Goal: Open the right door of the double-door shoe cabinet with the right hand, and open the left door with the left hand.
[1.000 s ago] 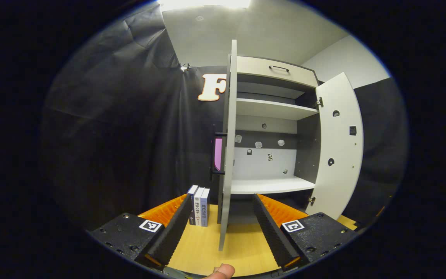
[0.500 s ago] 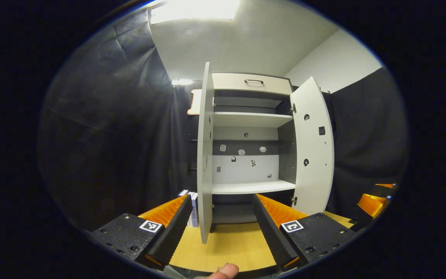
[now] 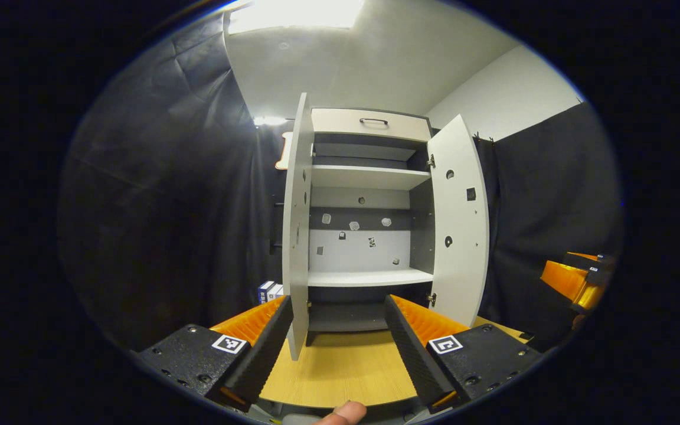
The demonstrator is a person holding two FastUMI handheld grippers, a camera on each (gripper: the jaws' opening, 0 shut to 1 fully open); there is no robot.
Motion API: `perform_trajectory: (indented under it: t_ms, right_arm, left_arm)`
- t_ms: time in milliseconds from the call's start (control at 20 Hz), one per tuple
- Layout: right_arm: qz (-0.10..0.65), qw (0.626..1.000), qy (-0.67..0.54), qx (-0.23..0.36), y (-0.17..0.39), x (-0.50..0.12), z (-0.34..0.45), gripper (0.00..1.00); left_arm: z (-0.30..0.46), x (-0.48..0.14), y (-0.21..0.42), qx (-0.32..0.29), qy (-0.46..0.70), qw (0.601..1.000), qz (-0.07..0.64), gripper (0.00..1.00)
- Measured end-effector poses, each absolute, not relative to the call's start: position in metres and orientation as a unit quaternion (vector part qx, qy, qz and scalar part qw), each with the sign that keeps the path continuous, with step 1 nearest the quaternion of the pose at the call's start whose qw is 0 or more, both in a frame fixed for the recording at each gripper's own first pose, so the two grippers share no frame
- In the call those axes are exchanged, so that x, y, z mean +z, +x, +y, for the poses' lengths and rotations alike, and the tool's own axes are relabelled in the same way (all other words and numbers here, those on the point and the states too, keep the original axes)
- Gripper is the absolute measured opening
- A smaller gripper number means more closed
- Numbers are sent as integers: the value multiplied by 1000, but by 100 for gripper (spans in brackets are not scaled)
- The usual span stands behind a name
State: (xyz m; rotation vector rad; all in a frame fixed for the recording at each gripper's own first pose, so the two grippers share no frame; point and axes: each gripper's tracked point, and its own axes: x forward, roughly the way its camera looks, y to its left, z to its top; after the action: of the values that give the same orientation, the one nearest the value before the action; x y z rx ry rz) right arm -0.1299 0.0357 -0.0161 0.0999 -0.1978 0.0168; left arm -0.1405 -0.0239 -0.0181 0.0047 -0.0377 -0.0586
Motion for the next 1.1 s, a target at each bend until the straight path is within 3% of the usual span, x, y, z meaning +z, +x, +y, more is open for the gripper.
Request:
perform_trajectory:
  t_ms: [300, 1000, 1100]
  right_arm:
    - [-94, 994, 62, 4, -132, -17, 20, 99]
    - [-95, 994, 43, 18, -136, -24, 31, 99]
    - [-93, 994, 45, 20, -136, -27, 34, 99]
  left_arm:
    - [-21, -18, -142, -30, 1, 999, -21, 99]
    - [-14, -19, -147, -25, 1, 999, -24, 93]
    - [-13, -20, -146, -26, -5, 999, -24, 96]
